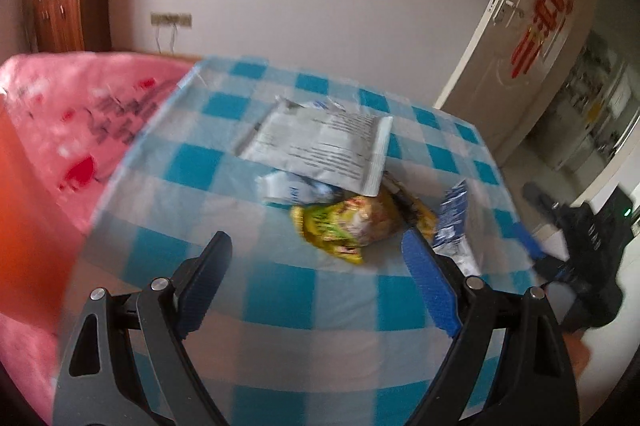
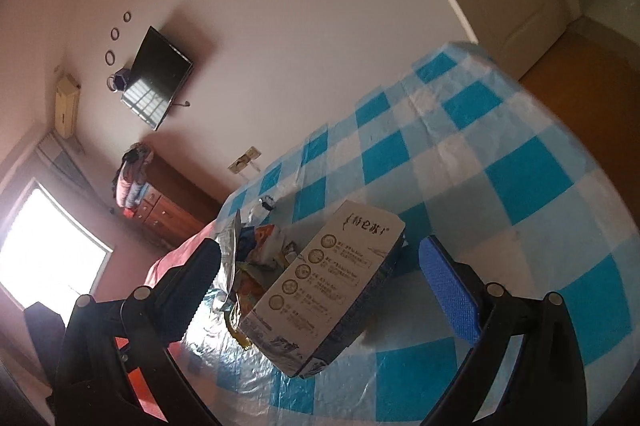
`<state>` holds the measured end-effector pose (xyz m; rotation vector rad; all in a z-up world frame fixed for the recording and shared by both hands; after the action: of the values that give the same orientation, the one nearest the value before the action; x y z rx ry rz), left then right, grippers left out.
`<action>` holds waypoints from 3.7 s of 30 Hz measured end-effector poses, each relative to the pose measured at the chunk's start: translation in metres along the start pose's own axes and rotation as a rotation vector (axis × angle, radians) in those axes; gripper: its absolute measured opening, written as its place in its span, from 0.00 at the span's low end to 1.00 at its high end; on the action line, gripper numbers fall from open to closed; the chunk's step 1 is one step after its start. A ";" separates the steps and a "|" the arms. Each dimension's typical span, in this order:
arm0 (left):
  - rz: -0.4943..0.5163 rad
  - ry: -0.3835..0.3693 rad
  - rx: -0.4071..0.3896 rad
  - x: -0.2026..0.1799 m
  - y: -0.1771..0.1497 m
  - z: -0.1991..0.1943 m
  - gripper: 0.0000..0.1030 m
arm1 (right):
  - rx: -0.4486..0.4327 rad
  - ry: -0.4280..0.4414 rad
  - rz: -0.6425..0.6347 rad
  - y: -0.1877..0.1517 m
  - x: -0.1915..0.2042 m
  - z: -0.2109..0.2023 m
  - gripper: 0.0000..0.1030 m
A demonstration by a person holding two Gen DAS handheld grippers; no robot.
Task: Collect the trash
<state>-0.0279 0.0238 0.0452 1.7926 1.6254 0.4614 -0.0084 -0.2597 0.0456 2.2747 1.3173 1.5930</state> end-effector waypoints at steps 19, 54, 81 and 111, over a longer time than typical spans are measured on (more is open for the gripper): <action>0.333 0.000 0.110 -0.041 -0.003 0.084 0.64 | 0.195 0.020 0.084 -0.015 -0.019 0.027 0.77; 0.350 -0.004 0.135 -0.071 0.004 0.113 0.62 | 0.205 -0.161 -0.135 -0.026 -0.007 0.056 0.70; 0.205 -0.082 0.121 -0.037 -0.022 0.062 0.29 | 0.132 -0.067 -0.153 -0.031 -0.005 0.040 0.62; 0.074 -0.195 -0.070 0.042 -0.034 -0.051 0.26 | 0.232 0.065 -0.146 -0.086 0.070 0.024 0.62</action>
<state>-0.0794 0.0766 0.0515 1.7904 1.3971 0.3600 -0.0335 -0.1494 0.0435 2.2027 1.7241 1.5503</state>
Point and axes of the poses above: each gripper's, at about its wrist camera, not at the fingertips, and z roughly the way its jaws point, x to its left, y to its top, the point moved 6 cm from there along z, roughly the way its jaws point, and after that the axes turned 9 degrees about z, right-handed, at the moved point
